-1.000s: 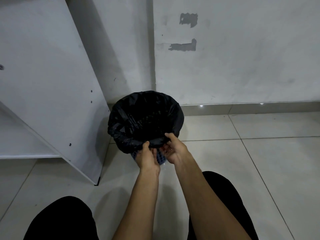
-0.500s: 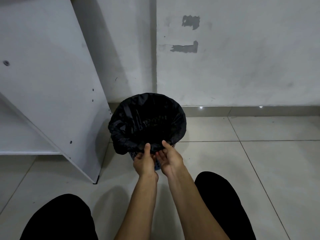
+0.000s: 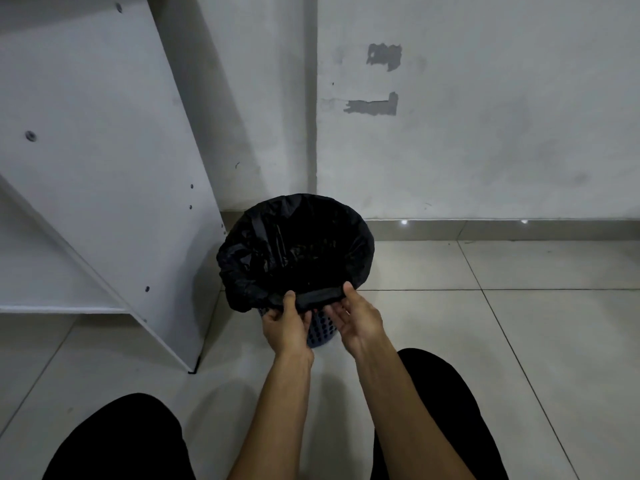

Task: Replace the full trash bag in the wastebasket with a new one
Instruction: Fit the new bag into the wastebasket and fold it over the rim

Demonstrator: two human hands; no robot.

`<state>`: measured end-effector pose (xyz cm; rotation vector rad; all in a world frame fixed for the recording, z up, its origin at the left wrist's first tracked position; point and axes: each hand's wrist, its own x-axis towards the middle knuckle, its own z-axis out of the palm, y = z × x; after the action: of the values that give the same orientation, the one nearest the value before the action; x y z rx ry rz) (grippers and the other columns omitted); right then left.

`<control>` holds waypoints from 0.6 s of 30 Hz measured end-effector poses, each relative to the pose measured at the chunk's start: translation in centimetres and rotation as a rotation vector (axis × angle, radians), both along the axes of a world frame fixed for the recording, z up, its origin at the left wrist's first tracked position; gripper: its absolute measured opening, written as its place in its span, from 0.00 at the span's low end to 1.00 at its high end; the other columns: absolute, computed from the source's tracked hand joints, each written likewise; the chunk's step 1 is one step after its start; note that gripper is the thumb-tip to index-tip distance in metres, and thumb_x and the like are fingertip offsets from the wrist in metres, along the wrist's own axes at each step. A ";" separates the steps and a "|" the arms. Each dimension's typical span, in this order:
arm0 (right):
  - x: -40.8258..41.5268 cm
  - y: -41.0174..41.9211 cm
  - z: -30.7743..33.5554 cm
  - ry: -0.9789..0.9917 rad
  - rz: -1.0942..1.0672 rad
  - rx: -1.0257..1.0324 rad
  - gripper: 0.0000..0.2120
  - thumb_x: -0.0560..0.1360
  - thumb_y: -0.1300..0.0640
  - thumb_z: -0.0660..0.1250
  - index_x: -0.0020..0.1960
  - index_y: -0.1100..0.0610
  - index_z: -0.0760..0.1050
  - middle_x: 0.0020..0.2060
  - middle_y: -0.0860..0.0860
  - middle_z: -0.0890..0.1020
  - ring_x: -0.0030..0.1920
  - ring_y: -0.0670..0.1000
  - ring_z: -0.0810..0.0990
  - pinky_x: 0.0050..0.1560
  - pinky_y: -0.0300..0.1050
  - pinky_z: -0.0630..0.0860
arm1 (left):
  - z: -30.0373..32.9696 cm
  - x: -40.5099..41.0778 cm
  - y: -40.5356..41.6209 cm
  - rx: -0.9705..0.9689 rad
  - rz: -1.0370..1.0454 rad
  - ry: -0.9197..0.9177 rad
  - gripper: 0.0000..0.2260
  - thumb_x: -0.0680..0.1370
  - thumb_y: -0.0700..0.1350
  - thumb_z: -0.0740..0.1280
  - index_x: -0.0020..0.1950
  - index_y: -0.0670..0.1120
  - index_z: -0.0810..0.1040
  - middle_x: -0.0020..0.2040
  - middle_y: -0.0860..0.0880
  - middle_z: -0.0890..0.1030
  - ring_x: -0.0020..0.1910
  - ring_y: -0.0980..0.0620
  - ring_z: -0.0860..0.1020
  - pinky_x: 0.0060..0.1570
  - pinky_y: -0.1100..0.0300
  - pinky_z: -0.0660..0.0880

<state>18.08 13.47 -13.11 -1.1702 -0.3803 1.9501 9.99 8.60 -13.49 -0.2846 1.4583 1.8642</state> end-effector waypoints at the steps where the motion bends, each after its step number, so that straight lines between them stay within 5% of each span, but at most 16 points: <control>1: 0.0 -0.2 -0.5 0.025 -0.008 -0.009 0.17 0.80 0.57 0.68 0.63 0.68 0.76 0.48 0.59 0.84 0.45 0.54 0.84 0.48 0.48 0.83 | 0.1 0.4 0.1 0.015 -0.031 -0.020 0.13 0.78 0.45 0.71 0.58 0.41 0.77 0.51 0.44 0.82 0.43 0.50 0.81 0.42 0.59 0.81; 4: -0.1 -0.4 -1.0 0.028 0.017 -0.026 0.14 0.82 0.55 0.65 0.61 0.64 0.77 0.49 0.59 0.84 0.46 0.55 0.84 0.45 0.47 0.81 | 0.2 1.0 0.4 0.044 -0.086 -0.052 0.14 0.77 0.41 0.71 0.61 0.38 0.76 0.45 0.46 0.81 0.38 0.53 0.80 0.36 0.64 0.81; 8: 0.2 1.2 -0.5 -0.278 0.016 -0.009 0.09 0.79 0.61 0.60 0.49 0.63 0.78 0.43 0.56 0.81 0.40 0.53 0.79 0.42 0.47 0.76 | 0.0 0.8 0.7 0.032 -0.055 -0.030 0.17 0.78 0.40 0.69 0.64 0.35 0.72 0.51 0.42 0.80 0.40 0.52 0.80 0.32 0.66 0.80; 13: -0.4 4.9 0.4 -0.523 0.058 0.205 0.27 0.67 0.34 0.69 0.50 0.56 0.80 0.46 0.52 0.84 0.48 0.53 0.84 0.50 0.55 0.83 | 0.1 1.0 0.7 -0.003 -0.080 0.052 0.16 0.79 0.40 0.68 0.63 0.34 0.70 0.46 0.45 0.79 0.39 0.52 0.80 0.34 0.65 0.80; 16: -0.7 5.9 0.8 -0.582 0.098 0.209 0.15 0.73 0.46 0.73 0.42 0.59 0.80 0.42 0.56 0.85 0.47 0.58 0.84 0.53 0.59 0.82 | -0.1 0.7 0.6 -0.012 -0.089 0.054 0.16 0.79 0.40 0.68 0.63 0.35 0.71 0.48 0.44 0.79 0.41 0.52 0.80 0.38 0.62 0.80; 18: -0.4 5.4 1.5 -0.389 0.070 0.134 0.12 0.78 0.52 0.71 0.43 0.61 0.79 0.43 0.57 0.84 0.45 0.56 0.84 0.53 0.57 0.82 | -0.1 0.3 0.4 -0.007 -0.107 0.049 0.13 0.79 0.39 0.68 0.61 0.36 0.74 0.48 0.44 0.80 0.41 0.51 0.80 0.38 0.62 0.80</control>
<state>17.70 18.89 -11.59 -1.4634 -0.7518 1.7186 10.31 9.05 -13.60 -0.1618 1.4840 1.7917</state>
